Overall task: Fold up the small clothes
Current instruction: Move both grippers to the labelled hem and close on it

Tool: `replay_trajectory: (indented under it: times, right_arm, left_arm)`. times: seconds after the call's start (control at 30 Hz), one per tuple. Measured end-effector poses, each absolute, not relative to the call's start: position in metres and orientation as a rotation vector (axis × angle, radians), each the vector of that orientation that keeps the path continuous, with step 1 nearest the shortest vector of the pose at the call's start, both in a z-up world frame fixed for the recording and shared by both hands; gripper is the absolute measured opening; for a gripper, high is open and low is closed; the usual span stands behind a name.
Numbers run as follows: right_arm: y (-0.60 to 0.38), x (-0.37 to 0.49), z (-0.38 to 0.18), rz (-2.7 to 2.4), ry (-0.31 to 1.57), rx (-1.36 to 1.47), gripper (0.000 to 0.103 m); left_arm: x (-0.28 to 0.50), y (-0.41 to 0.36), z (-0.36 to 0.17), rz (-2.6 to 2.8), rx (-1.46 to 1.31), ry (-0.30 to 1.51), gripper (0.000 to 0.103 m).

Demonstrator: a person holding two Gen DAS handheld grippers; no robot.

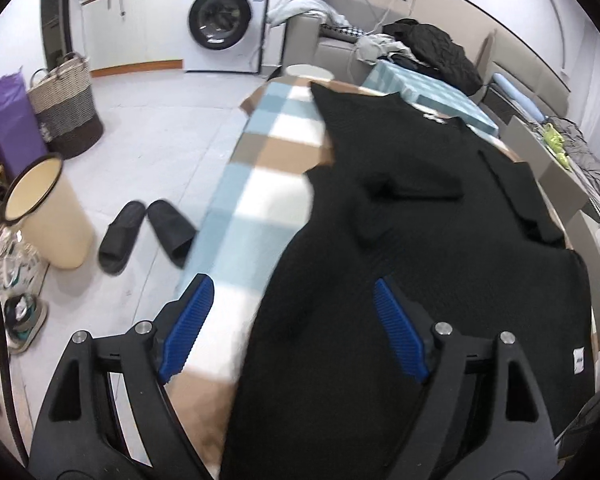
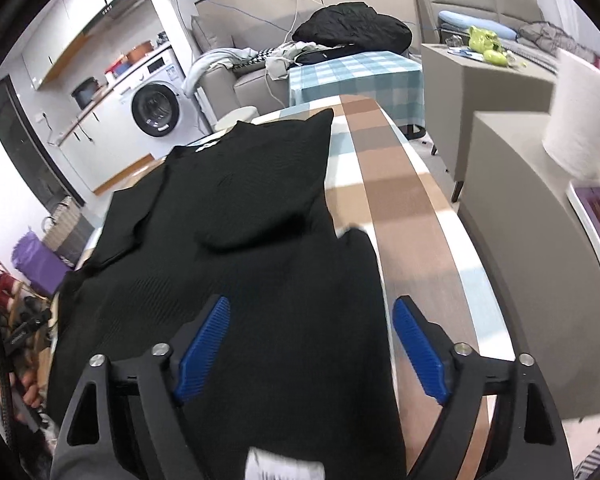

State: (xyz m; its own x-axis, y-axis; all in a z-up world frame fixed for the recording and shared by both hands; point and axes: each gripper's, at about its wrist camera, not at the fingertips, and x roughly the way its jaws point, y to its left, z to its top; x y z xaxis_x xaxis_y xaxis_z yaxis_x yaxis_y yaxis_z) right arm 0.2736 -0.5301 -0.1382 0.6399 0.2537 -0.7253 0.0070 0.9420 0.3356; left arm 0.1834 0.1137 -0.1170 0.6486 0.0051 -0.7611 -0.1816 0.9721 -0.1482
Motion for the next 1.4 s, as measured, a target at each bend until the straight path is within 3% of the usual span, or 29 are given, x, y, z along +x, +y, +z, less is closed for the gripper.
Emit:
replay_trajectory:
  times: [0.33, 0.43, 0.67, 0.77, 1.0, 1.4]
  right_arm:
    - [-0.548, 0.222, -0.165, 0.194, 0.928, 0.372, 0.085]
    - [-0.543, 0.214, -0.171, 0.207, 0.932, 0.359, 0.08]
    - [-0.54, 0.212, -0.179, 0.194, 0.944, 0.343, 0.08]
    - [-0.538, 0.213, -0.18, 0.199, 0.94, 0.322, 0.067]
    - [-0.528, 0.219, -0.184, 0.181, 0.924, 0.222, 0.046]
    - [-0.55, 0.241, -0.187, 0.149, 0.923, 0.294, 0.052]
  left_arm:
    - [0.124, 0.135, -0.146, 0.155, -0.247, 0.899, 0.081]
    - [0.123, 0.133, -0.153, 0.157, -0.226, 0.908, 0.08]
    - [0.145, 0.124, -0.165, 0.126, -0.218, 0.943, 0.079]
    - [0.156, 0.118, -0.165, 0.135, -0.184, 0.973, 0.078]
    - [0.168, 0.103, -0.163, 0.107, -0.13, 0.963, 0.053]
    - [0.173, 0.112, -0.16, 0.061, -0.171, 0.968, 0.058]
